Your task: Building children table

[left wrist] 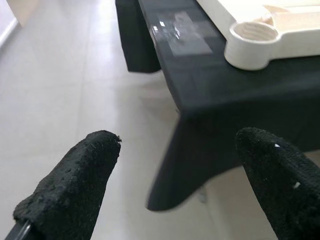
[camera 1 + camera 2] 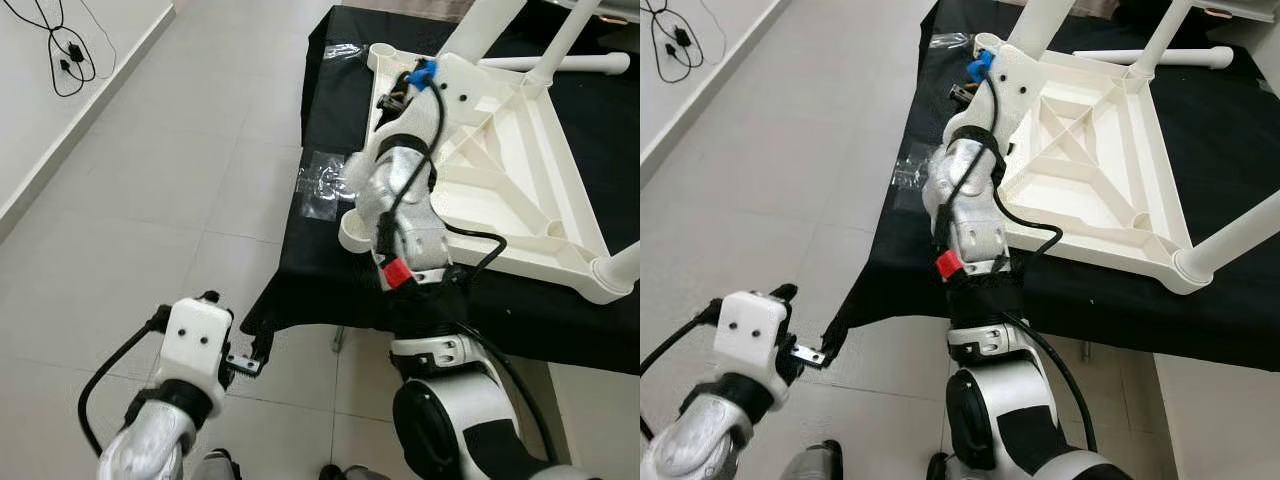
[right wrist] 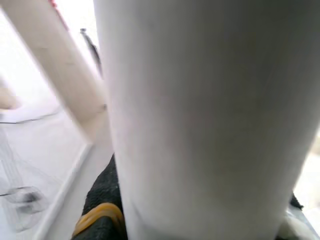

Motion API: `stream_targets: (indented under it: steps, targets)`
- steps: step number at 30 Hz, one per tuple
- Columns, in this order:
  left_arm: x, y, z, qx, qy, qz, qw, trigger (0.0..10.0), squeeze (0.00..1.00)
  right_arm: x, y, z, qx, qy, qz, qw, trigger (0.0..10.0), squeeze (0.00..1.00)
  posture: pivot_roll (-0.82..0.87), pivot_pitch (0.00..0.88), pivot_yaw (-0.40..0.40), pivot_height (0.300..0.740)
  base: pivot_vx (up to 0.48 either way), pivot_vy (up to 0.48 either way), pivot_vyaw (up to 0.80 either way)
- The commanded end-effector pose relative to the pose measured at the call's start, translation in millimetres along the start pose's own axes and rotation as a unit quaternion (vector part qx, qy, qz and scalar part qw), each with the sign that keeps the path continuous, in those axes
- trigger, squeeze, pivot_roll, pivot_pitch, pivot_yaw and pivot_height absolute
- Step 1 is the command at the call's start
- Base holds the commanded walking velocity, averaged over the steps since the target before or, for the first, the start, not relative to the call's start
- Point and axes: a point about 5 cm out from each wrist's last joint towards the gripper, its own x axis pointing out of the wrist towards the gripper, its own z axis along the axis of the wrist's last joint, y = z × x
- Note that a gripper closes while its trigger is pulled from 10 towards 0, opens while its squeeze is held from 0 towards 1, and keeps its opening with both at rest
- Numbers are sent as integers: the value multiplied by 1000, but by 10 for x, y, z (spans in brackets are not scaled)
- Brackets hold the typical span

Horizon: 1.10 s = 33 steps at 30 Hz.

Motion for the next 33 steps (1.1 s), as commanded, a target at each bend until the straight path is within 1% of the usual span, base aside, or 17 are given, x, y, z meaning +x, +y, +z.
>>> stream_targets:
  steps: [1,2,3,4,5,6,8,9,11,12,13,20,23,24,25,27,33]
  targets:
    - [83,36,-45,39,7,-4,999,10000,1000,-54,-7,19,48,18,48,998,10000,0,149,137,-129,740,0,0,0]
    - [83,36,-45,39,7,-4,999,10000,1000,-54,-7,19,48,18,48,998,10000,0,149,137,-129,740,0,0,0]
    - [194,63,-30,65,2,-4,998,10000,0,-103,4,26,62,27,86,994,10000,0,142,127,-120,740,0,0,0]
    - [194,63,-30,65,2,-4,998,10000,0,-103,4,26,62,27,86,994,10000,0,142,127,-120,740,0,0,0]
    - [307,86,0,89,-9,-5,996,10000,0,-159,18,13,77,38,117,989,10000,0,139,115,-114,740,0,0,0]
    - [307,86,0,89,-9,-5,996,10000,0,-159,18,13,77,38,117,989,10000,0,139,115,-114,740,0,0,0]
    - [544,149,93,123,-39,2,992,10000,0,-288,38,-68,90,62,160,981,10000,0,136,100,-108,740,0,0,0]
    - [544,149,93,123,-39,2,992,10000,0,-288,38,-68,90,62,160,981,10000,0,136,100,-108,740,0,0,0]
    - [737,169,197,142,-65,-3,988,10000,0,-397,26,-176,82,82,182,977,10000,0,136,90,-105,740,0,0,0]
    - [737,169,197,142,-65,-3,988,10000,0,-397,26,-176,82,82,182,977,10000,0,136,90,-105,740,0,0,0]
    - [858,144,256,149,-79,-18,985,10000,0,-462,0,-258,77,100,194,973,10000,0,133,81,-101,740,0,0,0]
    - [967,64,266,148,-87,-44,984,10000,0,-525,-15,-322,77,118,205,968,10000,0,134,85,-100,740,0,0,0]
    - [1015,0,225,134,-82,-66,985,10000,0,-550,-11,-323,80,124,211,966,10000,0,130,89,-100,740,0,0,0]
    - [1036,-53,191,132,-78,-82,985,10000,0,-568,-2,-323,84,128,214,965,10000,0,131,97,-103,740,0,0,0]
    - [1036,-53,191,132,-78,-82,985,10000,0,-568,-2,-323,84,128,214,965,10000,0,131,97,-103,740,0,0,0]
    - [1062,-107,155,133,-76,-99,983,10000,0,-591,8,-323,89,132,219,963,10000,0,131,97,-103,740,0,0,0]
    - [1190,-93,199,146,-94,-88,981,10000,0,-664,42,-344,86,144,241,956,10000,0,126,107,-99,740,0,0,0]
